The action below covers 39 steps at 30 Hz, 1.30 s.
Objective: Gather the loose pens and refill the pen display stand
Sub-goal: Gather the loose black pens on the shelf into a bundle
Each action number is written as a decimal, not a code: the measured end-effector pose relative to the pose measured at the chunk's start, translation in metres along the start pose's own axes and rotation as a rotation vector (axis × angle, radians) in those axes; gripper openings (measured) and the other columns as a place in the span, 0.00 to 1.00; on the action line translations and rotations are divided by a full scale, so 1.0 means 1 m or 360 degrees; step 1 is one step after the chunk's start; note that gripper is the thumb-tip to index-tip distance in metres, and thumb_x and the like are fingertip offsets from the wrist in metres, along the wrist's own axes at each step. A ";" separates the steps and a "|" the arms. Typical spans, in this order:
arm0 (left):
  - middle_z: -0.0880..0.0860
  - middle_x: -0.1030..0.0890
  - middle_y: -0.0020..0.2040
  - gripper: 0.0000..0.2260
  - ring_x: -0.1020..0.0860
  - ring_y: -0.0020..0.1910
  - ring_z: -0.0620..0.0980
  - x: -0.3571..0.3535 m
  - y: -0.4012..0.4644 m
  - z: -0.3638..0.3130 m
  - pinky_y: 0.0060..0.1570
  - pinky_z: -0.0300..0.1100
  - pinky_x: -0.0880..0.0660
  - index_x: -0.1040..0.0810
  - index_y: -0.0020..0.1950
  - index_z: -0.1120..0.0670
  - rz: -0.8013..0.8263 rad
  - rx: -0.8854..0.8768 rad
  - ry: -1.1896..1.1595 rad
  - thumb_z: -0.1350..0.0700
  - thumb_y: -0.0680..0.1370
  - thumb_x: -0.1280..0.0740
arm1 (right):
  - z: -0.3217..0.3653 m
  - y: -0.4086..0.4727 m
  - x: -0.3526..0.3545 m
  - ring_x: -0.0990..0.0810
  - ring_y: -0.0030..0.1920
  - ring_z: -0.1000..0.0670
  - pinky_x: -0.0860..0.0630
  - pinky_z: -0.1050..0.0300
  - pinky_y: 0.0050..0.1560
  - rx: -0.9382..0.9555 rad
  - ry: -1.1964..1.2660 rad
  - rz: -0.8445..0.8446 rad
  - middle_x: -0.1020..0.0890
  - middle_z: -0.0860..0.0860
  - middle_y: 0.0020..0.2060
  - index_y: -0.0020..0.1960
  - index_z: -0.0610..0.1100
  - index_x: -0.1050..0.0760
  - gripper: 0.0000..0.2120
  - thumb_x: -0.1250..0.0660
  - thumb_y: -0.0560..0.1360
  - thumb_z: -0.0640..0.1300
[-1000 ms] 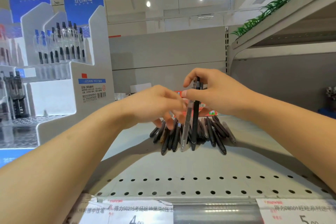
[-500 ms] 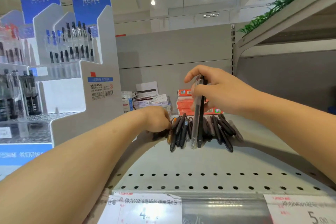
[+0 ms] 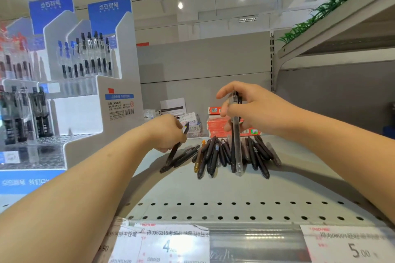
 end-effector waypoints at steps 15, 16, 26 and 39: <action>0.57 0.14 0.43 0.10 0.17 0.35 0.50 0.000 -0.046 -0.076 0.42 0.44 0.17 0.15 0.47 0.57 0.0156 -0.0841 -0.0876 0.50 0.78 0.29 | 0.002 0.003 0.007 0.18 0.36 0.58 0.25 0.69 0.32 0.0112 -0.0182 -0.0066 0.16 0.50 0.47 0.68 0.57 0.25 0.24 0.37 0.76 0.37; 0.57 0.15 0.42 0.11 0.17 0.35 0.49 0.000 -0.045 -0.077 0.42 0.45 0.17 0.15 0.47 0.57 0.0129 -0.0852 -0.0817 0.50 0.79 0.30 | 0.003 0.003 0.007 0.18 0.36 0.59 0.25 0.69 0.32 0.0123 -0.0172 -0.0059 0.17 0.52 0.48 0.67 0.57 0.25 0.23 0.36 0.76 0.37; 0.49 0.16 0.34 0.13 0.22 0.30 0.47 0.020 -0.034 -0.058 0.34 0.38 0.27 0.16 0.39 0.50 -0.0206 -0.0698 -0.0622 0.44 0.72 0.34 | 0.007 0.001 0.008 0.17 0.36 0.53 0.23 0.65 0.31 0.0234 -0.0167 -0.0041 0.19 0.44 0.45 0.52 0.55 0.22 0.09 0.30 0.78 0.41; 0.58 0.17 0.57 0.13 0.16 0.50 0.56 -0.012 -0.005 0.003 0.48 0.47 0.17 0.23 0.59 0.53 0.0217 -0.0036 0.0671 0.52 0.76 0.33 | 0.008 0.002 0.004 0.18 0.41 0.40 0.18 0.47 0.39 0.0276 -0.0362 0.0003 0.17 0.41 0.45 0.51 0.61 0.26 0.08 0.29 0.78 0.49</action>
Point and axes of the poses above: each hand's wrist, its own y-axis towards the middle knuckle, its own x-axis out of the back of the hand, z = x × y, the point moved 7 cm from there along y, towards the middle knuckle
